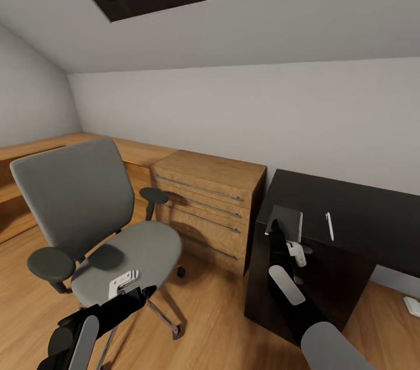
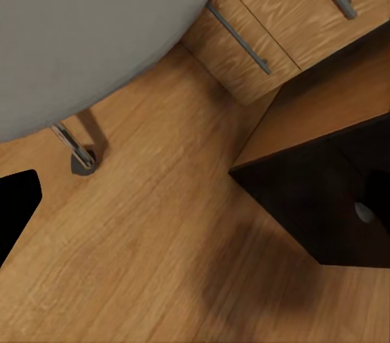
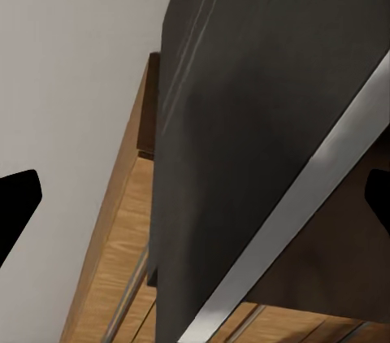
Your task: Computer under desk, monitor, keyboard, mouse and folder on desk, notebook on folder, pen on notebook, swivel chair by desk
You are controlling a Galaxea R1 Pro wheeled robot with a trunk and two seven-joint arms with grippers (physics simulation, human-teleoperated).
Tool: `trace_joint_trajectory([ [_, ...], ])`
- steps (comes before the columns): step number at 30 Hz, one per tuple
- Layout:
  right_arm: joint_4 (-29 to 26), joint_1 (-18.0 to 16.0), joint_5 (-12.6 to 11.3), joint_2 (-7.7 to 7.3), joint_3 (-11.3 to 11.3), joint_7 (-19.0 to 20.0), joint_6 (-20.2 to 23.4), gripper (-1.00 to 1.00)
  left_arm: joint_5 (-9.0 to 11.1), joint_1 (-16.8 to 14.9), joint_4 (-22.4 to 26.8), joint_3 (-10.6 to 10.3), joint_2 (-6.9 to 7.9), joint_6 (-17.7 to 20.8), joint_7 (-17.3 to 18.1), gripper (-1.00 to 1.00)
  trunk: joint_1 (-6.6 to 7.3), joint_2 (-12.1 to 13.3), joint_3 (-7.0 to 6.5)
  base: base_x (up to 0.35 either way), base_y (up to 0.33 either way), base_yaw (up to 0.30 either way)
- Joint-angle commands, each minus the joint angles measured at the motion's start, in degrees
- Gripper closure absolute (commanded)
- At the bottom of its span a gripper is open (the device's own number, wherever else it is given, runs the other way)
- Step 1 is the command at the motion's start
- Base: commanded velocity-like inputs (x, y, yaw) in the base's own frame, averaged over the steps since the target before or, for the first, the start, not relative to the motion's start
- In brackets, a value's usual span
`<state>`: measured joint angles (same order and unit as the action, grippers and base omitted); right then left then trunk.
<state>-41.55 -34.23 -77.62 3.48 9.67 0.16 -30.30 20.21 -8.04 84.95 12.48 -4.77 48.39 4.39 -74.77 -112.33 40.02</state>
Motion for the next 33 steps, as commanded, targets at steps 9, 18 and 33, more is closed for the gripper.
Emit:
trace_joint_trajectory([
  [9,-0.1,0.0,-0.4,0.07,0.3,0.0,-0.8,1.00,-0.3,0.0,0.0,0.2,-0.07,0.4,0.4,-1.00,0.01,0.0,0.06,0.003,0.000,0.000],
  [18,0.0,0.0,-0.5,0.04,0.3,0.0,-0.8,1.00,-0.3,0.0,0.0,0.2,-0.07,0.5,0.4,-1.00,0.01,0.0,0.06,0.000,0.000,0.000],
  [33,-1.2,0.0,-0.2,-0.01,0.4,0.1,-1.1,1.00,-0.4,0.0,0.0,0.1,-0.15,0.3,0.3,-1.00,2.42,4.4,-1.92,0.000,0.000,0.000],
])
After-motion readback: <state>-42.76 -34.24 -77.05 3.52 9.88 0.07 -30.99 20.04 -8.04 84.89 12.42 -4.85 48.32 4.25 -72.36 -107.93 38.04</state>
